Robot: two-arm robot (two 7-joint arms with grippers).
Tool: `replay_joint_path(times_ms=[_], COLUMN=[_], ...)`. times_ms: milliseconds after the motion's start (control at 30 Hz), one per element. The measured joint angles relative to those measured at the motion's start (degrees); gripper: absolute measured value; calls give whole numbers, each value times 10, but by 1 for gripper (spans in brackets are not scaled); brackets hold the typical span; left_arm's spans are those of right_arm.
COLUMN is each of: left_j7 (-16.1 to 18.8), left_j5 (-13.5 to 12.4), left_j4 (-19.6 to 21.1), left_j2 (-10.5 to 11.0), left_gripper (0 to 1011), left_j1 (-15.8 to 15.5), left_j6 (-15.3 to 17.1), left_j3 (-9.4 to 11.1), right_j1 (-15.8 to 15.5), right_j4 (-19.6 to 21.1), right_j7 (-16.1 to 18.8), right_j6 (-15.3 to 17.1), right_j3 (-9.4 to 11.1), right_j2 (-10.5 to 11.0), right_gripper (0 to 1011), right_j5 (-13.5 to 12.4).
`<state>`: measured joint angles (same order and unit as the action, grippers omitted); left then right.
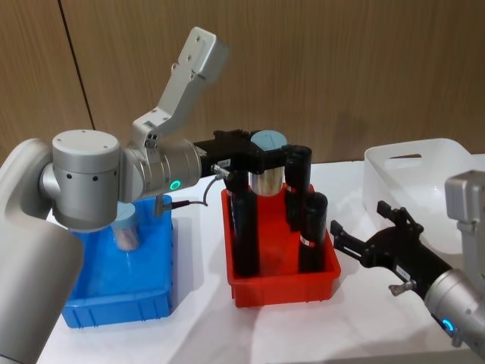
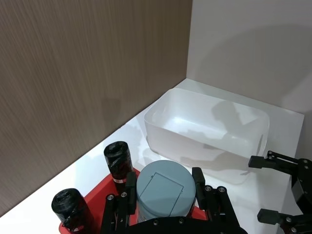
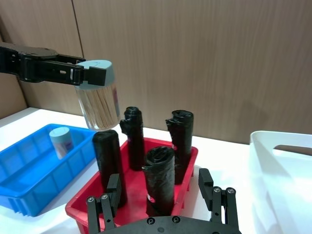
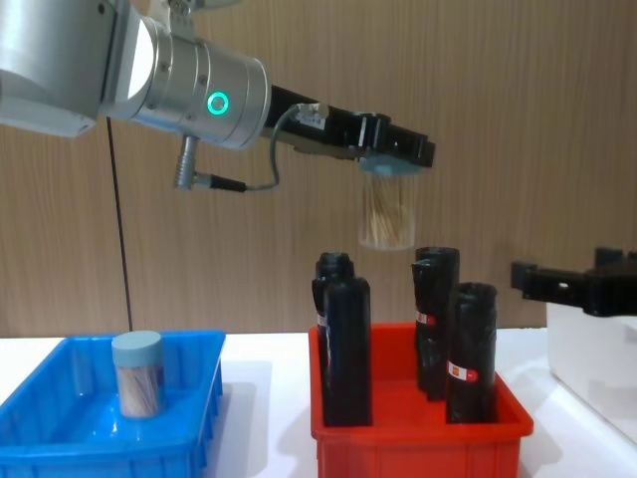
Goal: Pick the cotton swabs from the blue box and place them into the white box.
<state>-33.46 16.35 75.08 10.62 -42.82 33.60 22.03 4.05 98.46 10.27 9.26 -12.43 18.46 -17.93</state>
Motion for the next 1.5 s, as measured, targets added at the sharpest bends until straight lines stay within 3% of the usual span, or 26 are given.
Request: replay_joint_path(times_ms=[600,1500], left_j7=[-2,-2], left_j5=[-1,-2], left_j4=[-1,-2], left_j2=[-1,-1], left_gripper=[689,689], left_j1=[-2,-2], left_j6=[1,1], left_j3=[1,0], right_j1=[50,106], right_j4=[-33,-77], right_j7=[61,137], right_j6=[42,51], right_j3=[-1,-16], right_j2=[-17,-46], right_gripper=[1002,1002], right_j5=[-27,-60])
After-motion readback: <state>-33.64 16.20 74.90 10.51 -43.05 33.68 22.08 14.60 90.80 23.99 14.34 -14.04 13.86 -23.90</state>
